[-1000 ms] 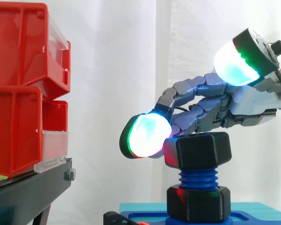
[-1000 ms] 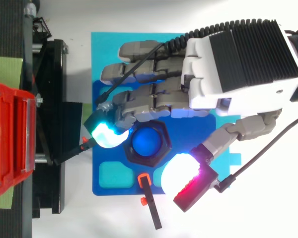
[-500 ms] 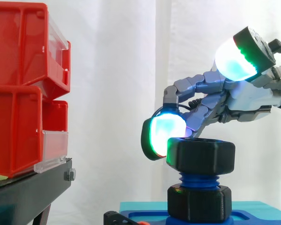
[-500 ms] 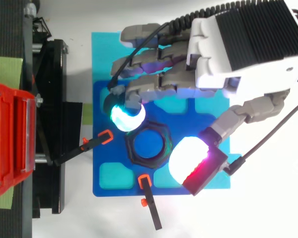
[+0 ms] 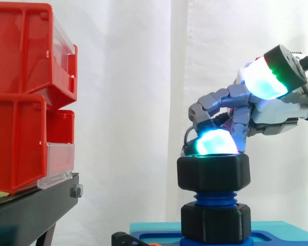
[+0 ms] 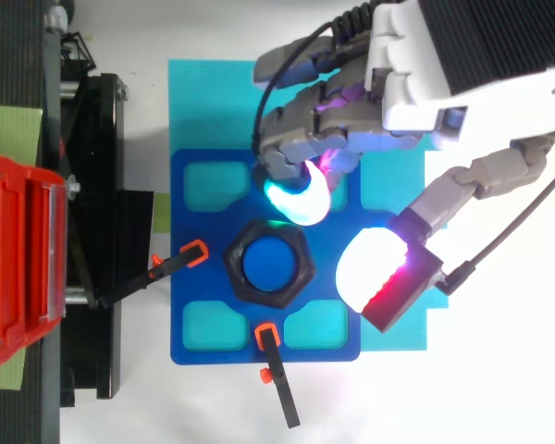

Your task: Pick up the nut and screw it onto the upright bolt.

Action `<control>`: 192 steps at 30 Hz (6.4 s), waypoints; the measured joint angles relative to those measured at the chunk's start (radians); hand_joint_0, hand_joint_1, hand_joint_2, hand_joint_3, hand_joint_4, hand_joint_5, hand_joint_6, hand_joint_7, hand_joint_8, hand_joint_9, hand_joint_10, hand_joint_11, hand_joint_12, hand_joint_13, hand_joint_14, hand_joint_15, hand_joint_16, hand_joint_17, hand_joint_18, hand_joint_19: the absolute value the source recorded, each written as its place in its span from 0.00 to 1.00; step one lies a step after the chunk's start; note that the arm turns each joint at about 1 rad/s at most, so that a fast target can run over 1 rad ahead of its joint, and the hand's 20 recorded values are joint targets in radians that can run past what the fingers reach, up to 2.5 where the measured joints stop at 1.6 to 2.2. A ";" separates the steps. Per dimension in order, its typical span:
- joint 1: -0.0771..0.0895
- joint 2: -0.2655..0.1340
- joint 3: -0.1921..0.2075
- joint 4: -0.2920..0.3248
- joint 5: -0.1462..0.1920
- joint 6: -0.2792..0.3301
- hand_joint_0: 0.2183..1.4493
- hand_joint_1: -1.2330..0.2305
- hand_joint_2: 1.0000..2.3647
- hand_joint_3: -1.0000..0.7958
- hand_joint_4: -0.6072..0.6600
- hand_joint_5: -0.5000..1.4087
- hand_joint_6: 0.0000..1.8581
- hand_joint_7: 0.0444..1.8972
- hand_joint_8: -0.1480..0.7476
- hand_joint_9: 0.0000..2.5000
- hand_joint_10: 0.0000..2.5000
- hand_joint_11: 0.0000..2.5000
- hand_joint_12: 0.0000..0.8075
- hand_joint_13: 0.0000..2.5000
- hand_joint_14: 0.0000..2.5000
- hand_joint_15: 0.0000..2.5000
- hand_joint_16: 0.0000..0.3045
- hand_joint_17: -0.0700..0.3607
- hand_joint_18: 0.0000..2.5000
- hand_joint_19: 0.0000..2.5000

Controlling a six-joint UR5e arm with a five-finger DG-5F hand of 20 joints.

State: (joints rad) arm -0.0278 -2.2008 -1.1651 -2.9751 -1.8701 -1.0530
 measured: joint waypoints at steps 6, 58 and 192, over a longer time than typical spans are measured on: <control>-0.015 0.009 0.009 -0.008 -0.021 -0.001 0.25 0.68 0.00 0.28 0.58 0.30 0.27 0.75 0.40 0.55 0.00 0.00 0.20 0.33 0.00 0.00 0.03 0.21 0.20 0.00; 0.046 -0.043 0.044 0.056 -0.031 0.062 0.20 0.80 0.00 0.28 0.57 0.16 0.27 0.29 0.35 0.11 0.00 0.00 0.35 0.00 0.00 0.00 0.11 0.34 0.00 0.00; -0.106 -0.086 0.194 -0.012 -0.239 0.048 0.21 0.72 0.00 0.28 0.60 0.17 0.27 0.32 0.39 0.17 0.00 0.00 0.35 0.07 0.00 0.00 0.10 0.32 0.00 0.00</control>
State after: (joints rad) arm -0.1336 -2.2867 -0.9709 -2.9869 -2.1094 -1.0050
